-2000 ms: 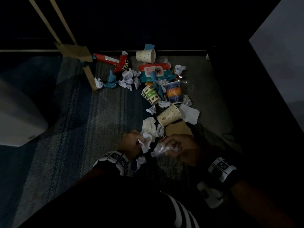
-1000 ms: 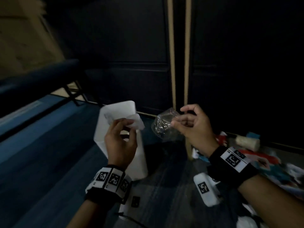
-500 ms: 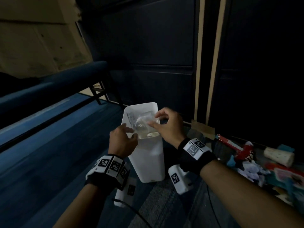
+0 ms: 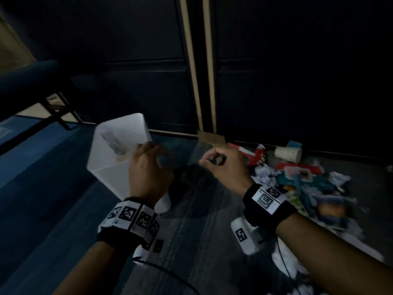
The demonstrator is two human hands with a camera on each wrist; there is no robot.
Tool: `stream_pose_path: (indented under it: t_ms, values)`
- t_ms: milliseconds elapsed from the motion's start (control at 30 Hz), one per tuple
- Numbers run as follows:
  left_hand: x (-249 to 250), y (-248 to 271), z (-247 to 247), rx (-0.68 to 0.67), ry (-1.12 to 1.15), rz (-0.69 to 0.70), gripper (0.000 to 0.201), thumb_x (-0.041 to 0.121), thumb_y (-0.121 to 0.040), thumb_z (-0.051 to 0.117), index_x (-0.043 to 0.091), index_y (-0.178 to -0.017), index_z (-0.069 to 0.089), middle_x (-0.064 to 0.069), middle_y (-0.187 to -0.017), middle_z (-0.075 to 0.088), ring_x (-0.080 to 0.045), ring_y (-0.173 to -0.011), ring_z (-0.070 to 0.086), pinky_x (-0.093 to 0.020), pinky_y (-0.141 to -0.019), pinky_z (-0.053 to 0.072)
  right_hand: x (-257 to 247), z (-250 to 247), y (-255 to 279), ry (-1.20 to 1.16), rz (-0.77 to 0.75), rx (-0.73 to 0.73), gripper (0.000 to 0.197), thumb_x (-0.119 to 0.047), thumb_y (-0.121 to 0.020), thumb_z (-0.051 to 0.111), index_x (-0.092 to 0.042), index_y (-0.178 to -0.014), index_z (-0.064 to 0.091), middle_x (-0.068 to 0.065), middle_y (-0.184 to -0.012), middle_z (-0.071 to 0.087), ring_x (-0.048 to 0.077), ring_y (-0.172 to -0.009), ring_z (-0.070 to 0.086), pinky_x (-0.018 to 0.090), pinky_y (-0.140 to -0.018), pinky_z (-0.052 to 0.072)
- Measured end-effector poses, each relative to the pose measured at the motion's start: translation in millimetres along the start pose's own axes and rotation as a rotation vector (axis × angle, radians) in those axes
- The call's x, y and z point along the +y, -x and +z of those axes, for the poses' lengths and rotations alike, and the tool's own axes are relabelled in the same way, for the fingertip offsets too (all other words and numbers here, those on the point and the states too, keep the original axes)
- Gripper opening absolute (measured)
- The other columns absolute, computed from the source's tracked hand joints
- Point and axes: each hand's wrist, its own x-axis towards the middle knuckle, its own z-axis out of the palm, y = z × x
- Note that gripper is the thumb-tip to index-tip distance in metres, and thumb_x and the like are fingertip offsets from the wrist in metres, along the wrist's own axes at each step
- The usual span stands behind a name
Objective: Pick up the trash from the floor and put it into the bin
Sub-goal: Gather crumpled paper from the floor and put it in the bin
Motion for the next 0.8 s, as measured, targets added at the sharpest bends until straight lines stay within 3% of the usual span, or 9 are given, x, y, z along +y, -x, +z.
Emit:
stream_pose_path:
  t_ms: [67, 167, 300, 400, 533, 600, 667, 800]
  values:
    - [28.3, 16.7, 26.6, -0.125, 0.084, 0.073, 0.011, 0.012, -0.071, 0.06, 0.014, -0.068, 0.07, 0.001, -0.08, 0.068, -0.022, -0.077, 0.06, -0.028, -0.069, 0.049, 21.3, -29.3, 31.6, 0.041, 0.081, 0.028, 0.01, -0.015, -0.08, 0.078, -0.012, -0.074, 0.071, -0.004, -0.075, 0.069, 0.012, -0.074, 0.063, 0.021, -0.067, 0.049]
    - [61.1, 51.9, 76.2, -0.44, 0.201, 0.1, 0.017, 0.02, -0.068, 0.06, 0.016, -0.076, 0.075, -0.002, -0.086, 0.072, -0.024, -0.079, 0.067, -0.029, -0.075, 0.054, 55.8, -79.3, 89.3, 0.127, 0.218, 0.056, 0.009, -0.016, -0.08, 0.078, -0.012, -0.077, 0.07, -0.004, -0.078, 0.069, 0.012, -0.078, 0.064, 0.026, -0.073, 0.053]
    - [97.7, 106.9, 128.9, -0.909, 0.256, 0.093, 0.033, 0.034, -0.066, 0.057, 0.029, -0.096, 0.07, 0.003, -0.107, 0.069, -0.02, -0.098, 0.066, -0.037, -0.084, 0.054, 90.1, -144.6, 169.7, 0.212, 0.388, 0.106, 0.009, -0.013, -0.082, 0.077, -0.012, -0.076, 0.069, 0.001, -0.079, 0.069, 0.009, -0.077, 0.064, 0.024, -0.071, 0.052]
    - [121.9, 145.1, 153.5, -1.133, 0.231, 0.159, 0.036, 0.039, -0.075, 0.064, 0.03, -0.111, 0.065, 0.003, -0.121, 0.061, -0.019, -0.111, 0.059, -0.037, -0.093, 0.049, 103.7, -182.3, 223.7, 0.306, 0.5, 0.131, 0.009, -0.013, -0.083, 0.076, -0.014, -0.078, 0.068, -0.001, -0.083, 0.069, 0.007, -0.081, 0.063, 0.023, -0.073, 0.051]
    - [140.1, 187.8, 174.6, -1.291, 0.251, 0.238, 0.039, 0.037, -0.076, 0.072, 0.029, -0.113, 0.063, 0.005, -0.12, 0.059, -0.02, -0.113, 0.057, -0.032, -0.094, 0.046, 111.3, -210.8, 283.6, 0.452, 0.681, 0.06, 0.004, -0.016, -0.085, 0.072, -0.014, -0.086, 0.068, 0.002, -0.091, 0.064, 0.017, -0.084, 0.061, 0.031, -0.075, 0.052]
    - [146.1, 203.0, 180.6, -1.354, 0.224, 0.274, 0.044, 0.039, -0.074, 0.075, 0.027, -0.114, 0.064, 0.004, -0.121, 0.059, -0.019, -0.112, 0.056, -0.029, -0.091, 0.046, 116.1, -218.7, 310.0, 0.526, 0.736, 0.013, 0.006, -0.025, -0.084, 0.07, -0.025, -0.089, 0.067, 0.001, -0.1, 0.066, 0.02, -0.089, 0.062, 0.04, -0.08, 0.054]
    - [147.5, 216.7, 186.7, -1.415, 0.184, 0.314, 0.051, 0.045, -0.071, 0.077, 0.027, -0.115, 0.061, 0.005, -0.122, 0.056, -0.018, -0.111, 0.055, -0.03, -0.089, 0.046, 116.6, -224.1, 331.2, 0.561, 0.746, -0.026, 0.008, -0.038, -0.082, 0.069, -0.042, -0.083, 0.062, -0.01, -0.101, 0.067, 0.015, -0.089, 0.065, 0.039, -0.081, 0.055]
    - [134.3, 242.8, 194.6, -1.515, 0.193, 0.325, 0.069, 0.048, -0.052, 0.08, 0.028, -0.113, 0.055, 0.005, -0.115, 0.047, -0.019, -0.11, 0.051, -0.027, -0.087, 0.044, 114.3, -226.2, 357.5, 0.622, 0.747, -0.073, 0.015, -0.054, -0.078, 0.066, -0.042, -0.085, 0.063, -0.019, -0.088, 0.062, 0.003, -0.077, 0.063, 0.034, -0.074, 0.056]
